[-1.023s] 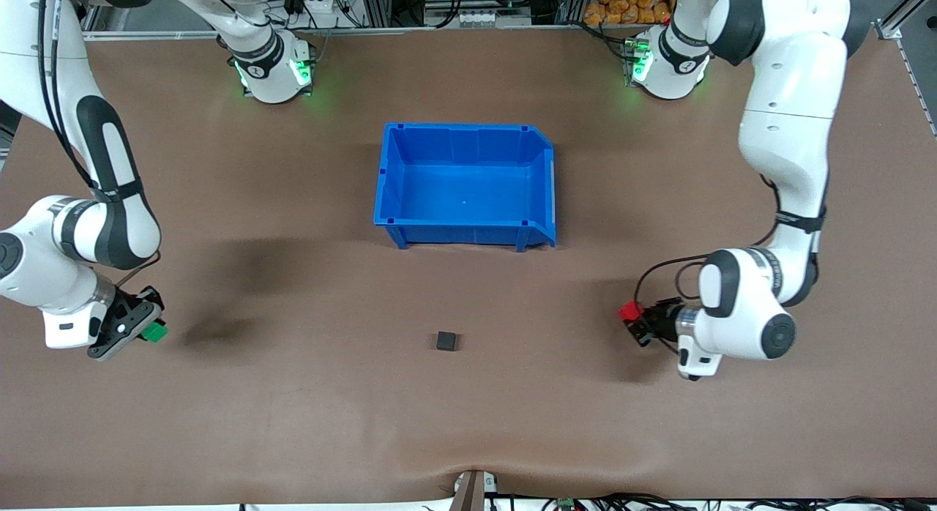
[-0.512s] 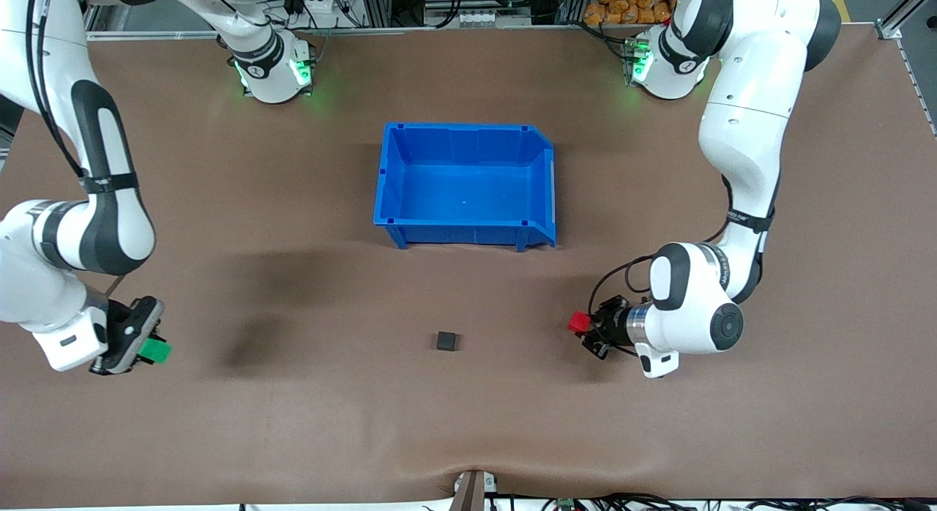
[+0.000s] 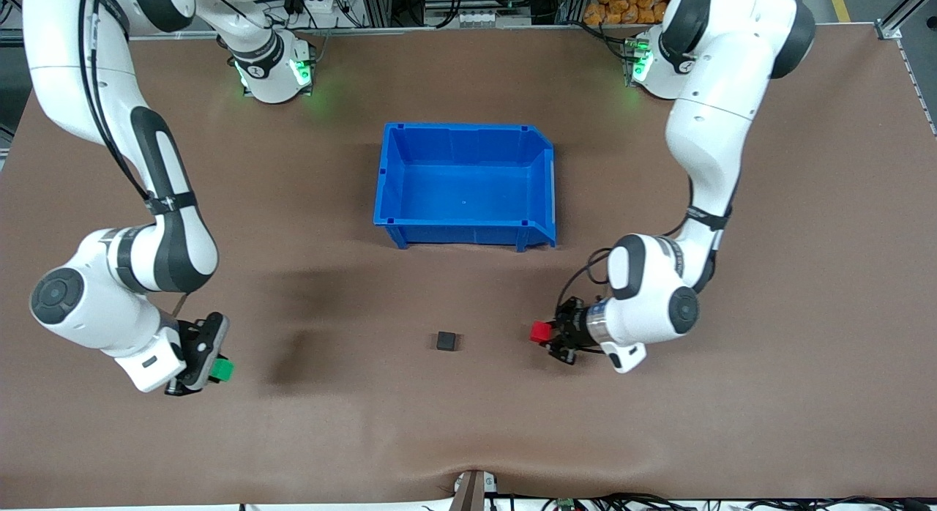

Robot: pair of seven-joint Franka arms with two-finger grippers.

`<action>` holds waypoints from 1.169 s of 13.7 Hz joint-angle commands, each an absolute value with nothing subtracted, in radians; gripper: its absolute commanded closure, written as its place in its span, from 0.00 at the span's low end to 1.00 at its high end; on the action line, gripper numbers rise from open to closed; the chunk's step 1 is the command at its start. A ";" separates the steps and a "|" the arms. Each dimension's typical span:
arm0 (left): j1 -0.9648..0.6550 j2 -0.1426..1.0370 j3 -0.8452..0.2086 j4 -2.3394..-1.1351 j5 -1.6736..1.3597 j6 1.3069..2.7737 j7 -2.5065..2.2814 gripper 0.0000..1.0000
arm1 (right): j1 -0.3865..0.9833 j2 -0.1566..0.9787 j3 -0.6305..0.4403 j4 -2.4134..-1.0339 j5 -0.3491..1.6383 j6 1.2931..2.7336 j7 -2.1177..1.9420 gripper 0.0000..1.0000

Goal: Attach green and red cubes to black cube
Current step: 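Carry the green cube with the right gripper while the left gripper carries red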

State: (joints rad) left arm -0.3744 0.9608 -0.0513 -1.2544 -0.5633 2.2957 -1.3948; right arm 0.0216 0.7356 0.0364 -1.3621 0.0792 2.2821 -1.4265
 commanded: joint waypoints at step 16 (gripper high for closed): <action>-0.500 1.190 -0.038 -0.953 -0.584 2.451 -1.736 1.00 | 0.178 0.942 0.078 -1.123 0.192 2.218 -1.431 1.00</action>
State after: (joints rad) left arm -0.4906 1.1471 -0.0469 -1.0150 -0.5647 2.4345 -1.7112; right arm 0.1854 0.9244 0.0712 -1.1619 0.1759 2.2661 -1.4254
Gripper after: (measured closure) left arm 0.608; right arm 0.608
